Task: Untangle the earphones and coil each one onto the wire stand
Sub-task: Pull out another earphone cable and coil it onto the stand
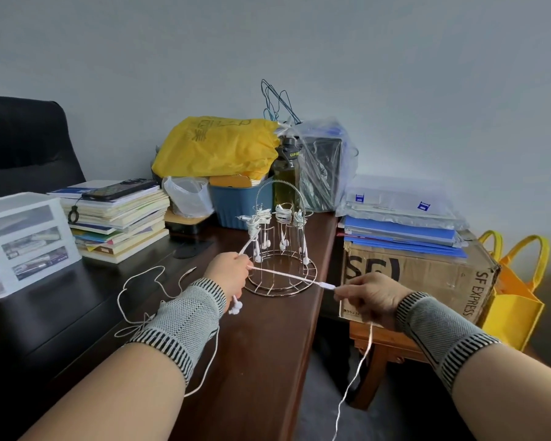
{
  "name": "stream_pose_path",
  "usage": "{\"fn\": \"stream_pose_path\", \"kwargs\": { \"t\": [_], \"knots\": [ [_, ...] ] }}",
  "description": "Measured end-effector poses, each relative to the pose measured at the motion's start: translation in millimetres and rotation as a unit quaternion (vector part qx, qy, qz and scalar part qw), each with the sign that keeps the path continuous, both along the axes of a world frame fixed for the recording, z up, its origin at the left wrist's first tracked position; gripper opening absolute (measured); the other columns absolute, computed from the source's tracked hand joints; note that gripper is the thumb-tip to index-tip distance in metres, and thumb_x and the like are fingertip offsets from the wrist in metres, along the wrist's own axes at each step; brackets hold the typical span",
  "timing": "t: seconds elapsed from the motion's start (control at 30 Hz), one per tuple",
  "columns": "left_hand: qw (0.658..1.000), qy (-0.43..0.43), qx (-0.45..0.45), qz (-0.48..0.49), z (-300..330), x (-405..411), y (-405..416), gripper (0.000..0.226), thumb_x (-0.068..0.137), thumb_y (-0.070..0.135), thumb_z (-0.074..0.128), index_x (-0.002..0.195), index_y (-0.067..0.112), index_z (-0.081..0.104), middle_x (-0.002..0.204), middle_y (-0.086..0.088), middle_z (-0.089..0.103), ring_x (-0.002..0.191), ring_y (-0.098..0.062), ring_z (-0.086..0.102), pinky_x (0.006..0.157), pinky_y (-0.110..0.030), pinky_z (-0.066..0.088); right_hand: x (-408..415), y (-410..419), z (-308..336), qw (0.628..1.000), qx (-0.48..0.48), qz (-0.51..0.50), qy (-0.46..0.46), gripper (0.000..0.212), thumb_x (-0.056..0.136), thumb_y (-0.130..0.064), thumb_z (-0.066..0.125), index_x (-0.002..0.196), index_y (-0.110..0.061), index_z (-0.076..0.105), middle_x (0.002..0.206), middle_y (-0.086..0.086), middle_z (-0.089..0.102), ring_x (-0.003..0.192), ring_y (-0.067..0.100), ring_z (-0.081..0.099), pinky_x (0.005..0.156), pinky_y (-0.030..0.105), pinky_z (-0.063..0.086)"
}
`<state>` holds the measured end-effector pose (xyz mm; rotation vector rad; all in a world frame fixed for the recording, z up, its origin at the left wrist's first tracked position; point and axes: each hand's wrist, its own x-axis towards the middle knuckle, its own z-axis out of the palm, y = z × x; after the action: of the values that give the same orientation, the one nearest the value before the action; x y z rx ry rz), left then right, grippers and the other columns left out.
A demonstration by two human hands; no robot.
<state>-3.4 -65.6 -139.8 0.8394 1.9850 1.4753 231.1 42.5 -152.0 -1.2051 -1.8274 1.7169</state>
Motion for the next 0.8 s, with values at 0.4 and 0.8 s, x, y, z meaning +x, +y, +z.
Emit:
{"fn": "stream_pose_path", "kwargs": {
  "t": [0.4, 0.8],
  "knots": [
    [0.980, 0.192, -0.001, 0.060, 32, 11, -14, 0.021, 0.093, 0.027, 0.050, 0.113, 0.020, 0.052, 0.088, -0.005, 0.061, 0.061, -0.018, 0.051, 0.062, -0.029, 0.042, -38, -27, 55, 0.907, 0.359, 0.086, -0.204, 0.020, 0.088, -0.031, 0.066, 0.086, -0.013, 0.073, 0.079, -0.009, 0.065, 0.071, 0.006, 0.058, 0.064, 0.013, 0.048],
    [0.975, 0.195, -0.021, -0.104, 26, 15, -28, 0.032, 0.096, 0.022, 0.046, 0.070, 0.018, 0.064, 0.073, 0.002, 0.059, 0.052, -0.006, 0.043, 0.048, -0.023, 0.030, -61, -26, 60, 0.986, 0.153, 0.066, 0.003, 0.016, 0.081, -0.020, 0.075, 0.071, -0.008, 0.070, 0.048, 0.000, 0.046, 0.040, 0.013, 0.031, 0.041, 0.023, 0.026]
  ]
}}
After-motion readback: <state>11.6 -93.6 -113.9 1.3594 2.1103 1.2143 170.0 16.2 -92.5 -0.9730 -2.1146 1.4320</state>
